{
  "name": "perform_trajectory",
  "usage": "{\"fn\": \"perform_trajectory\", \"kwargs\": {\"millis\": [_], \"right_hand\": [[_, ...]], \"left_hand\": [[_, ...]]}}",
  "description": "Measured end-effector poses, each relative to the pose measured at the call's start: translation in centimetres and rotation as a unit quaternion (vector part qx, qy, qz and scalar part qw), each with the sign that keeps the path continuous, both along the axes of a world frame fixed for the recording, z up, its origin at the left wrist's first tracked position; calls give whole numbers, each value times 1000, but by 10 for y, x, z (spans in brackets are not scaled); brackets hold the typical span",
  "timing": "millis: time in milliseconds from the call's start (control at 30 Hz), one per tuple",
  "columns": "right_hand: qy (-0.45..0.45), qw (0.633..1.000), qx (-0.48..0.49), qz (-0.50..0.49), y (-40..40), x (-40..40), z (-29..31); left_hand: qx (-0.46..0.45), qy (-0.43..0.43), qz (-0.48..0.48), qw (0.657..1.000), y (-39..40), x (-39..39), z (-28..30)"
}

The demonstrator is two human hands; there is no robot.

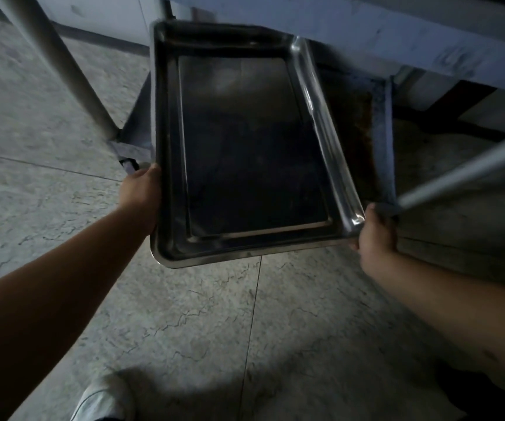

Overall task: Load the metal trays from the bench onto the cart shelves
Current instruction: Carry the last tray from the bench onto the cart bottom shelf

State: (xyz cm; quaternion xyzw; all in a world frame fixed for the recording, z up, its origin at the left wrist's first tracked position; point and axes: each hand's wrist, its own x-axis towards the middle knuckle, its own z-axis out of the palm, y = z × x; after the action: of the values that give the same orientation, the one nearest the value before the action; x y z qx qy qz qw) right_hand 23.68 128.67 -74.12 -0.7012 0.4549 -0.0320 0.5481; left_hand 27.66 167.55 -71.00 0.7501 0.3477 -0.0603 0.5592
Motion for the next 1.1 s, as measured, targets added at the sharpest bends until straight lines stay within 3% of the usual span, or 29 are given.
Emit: {"fn": "perform_trajectory", "kwargs": {"millis": [167,333,400,533,767,933,1033,1100], "right_hand": [[-72,990,92,-74,1,3,-9],[-64,986,119,-96,12,-1,-17],[-49,986,142,-74,24,-5,-23],[-26,993,101,-49,33,10,-20],[-81,989,122,9,8,49,1],[-11,990,51,129,55,-3,8],[1,974,108,201,90,-47,12],[16,971,159,178,98,-57,16]], "left_hand": [[-19,-1,18,1000,-17,4,-3],[0,-12,47,999,-27,-2,-12],[10,-15,45,999,-37,-11,-15],[-29,-22,83,996,-60,-24,-16],[-228,-28,151,962,-98,-34,-16],[-244,-40,147,958,-108,-38,-19],[-268,-39,136,953,-118,-39,-22],[-286,-37,126,949,-126,-37,-23]]}}
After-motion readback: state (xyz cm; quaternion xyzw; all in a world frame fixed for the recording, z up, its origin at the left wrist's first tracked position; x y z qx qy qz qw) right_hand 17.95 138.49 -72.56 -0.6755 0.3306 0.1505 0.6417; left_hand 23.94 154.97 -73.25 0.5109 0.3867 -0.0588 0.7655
